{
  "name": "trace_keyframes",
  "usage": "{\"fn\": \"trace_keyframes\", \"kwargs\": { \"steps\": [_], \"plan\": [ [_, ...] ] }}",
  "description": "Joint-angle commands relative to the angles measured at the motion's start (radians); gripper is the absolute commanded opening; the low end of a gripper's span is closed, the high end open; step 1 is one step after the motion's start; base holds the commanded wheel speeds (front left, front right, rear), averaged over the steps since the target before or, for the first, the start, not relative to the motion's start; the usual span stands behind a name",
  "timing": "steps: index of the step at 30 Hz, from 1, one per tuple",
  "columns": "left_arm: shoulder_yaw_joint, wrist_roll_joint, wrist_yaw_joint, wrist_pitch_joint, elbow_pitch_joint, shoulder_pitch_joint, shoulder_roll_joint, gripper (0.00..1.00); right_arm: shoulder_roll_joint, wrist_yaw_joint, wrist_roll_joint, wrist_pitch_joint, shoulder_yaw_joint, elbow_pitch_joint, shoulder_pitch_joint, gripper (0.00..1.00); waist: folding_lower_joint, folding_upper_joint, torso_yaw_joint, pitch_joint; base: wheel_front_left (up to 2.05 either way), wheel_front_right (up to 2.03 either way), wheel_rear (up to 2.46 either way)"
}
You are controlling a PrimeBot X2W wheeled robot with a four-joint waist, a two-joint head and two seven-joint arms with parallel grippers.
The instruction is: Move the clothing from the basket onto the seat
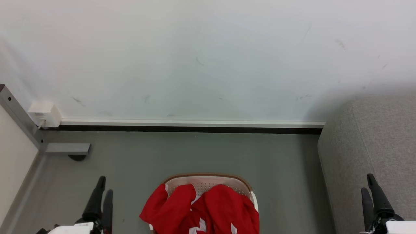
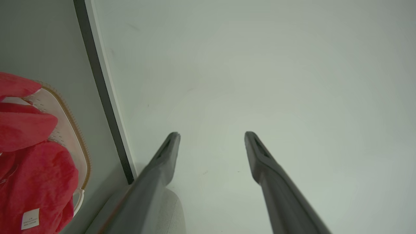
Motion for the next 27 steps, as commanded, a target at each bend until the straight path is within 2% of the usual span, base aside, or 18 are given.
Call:
{"fn": "trace_keyframes", "kwargs": {
  "steps": [1, 6, 13, 27],
  "plan": [
    [-0.005, -0.010, -0.003, -0.013, -0.021, -0.020, 0.004, 1.00, -0.010, 0.000, -0.001, -0.013, 0.012, -0.026, -0.021, 1.00, 0.0000, 0.0000, 0.000, 0.000, 0.00, 0.00, 0.00],
    [-0.019, 0.006, -0.003, -0.038, -0.029, -0.024, 0.005, 1.00, -0.010, 0.000, -0.010, -0.039, 0.040, -0.045, -0.026, 1.00, 0.0000, 0.0000, 0.001, 0.000, 0.00, 0.00, 0.00],
    [-0.024, 0.084, -0.004, -0.065, -0.053, -0.027, 0.005, 1.00, -0.017, 0.000, -0.056, -0.067, 0.073, -0.070, -0.035, 1.00, 0.0000, 0.0000, 0.001, 0.001, 0.00, 0.00, 0.00],
    [-0.015, 0.334, -0.005, -0.123, -0.092, -0.022, 0.007, 1.00, -0.022, -0.001, -0.267, -0.125, 0.133, -0.104, -0.041, 1.00, 0.0000, 0.0000, 0.002, -0.001, 0.00, 0.00, 0.00]
  ]
}}
